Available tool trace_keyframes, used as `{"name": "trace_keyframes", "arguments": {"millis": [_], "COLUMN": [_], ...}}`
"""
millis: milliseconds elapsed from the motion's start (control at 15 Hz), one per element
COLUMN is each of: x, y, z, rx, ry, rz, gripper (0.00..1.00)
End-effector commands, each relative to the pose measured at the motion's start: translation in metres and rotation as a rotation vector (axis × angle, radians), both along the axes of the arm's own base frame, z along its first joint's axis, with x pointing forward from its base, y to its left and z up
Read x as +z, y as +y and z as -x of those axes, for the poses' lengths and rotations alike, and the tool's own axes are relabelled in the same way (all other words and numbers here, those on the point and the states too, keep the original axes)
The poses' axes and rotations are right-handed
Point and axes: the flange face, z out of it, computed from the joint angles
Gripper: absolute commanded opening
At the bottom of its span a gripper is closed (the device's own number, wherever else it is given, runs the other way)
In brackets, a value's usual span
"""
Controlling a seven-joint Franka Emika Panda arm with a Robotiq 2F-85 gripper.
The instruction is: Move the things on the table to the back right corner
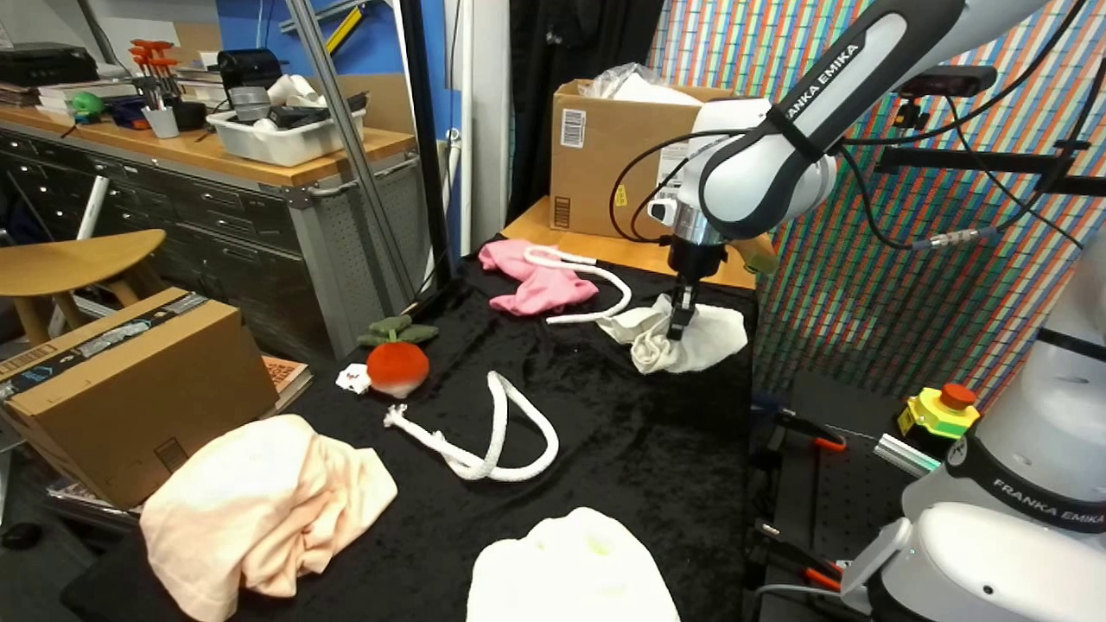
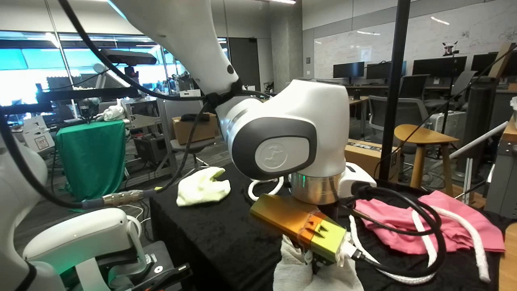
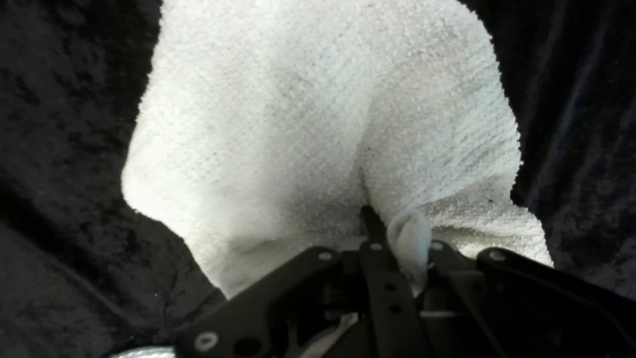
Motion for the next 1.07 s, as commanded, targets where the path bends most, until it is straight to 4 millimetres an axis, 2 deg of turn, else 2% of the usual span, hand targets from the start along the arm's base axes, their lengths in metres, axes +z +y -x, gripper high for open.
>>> {"name": "trace_keyframes", "arguments": {"millis": [0,467,1000], "x": [0.02,0.071,0.141], "y": [0.007,0.023,0.041], "z": [0.002,-0.004,-0.021], "rx": [0.03,0.069,0.002], "ry": [-0.026,-0.101,-0.204], "rz": [0.032,0.095,0.103], "gripper": [0.09,0.09,0.09]}}
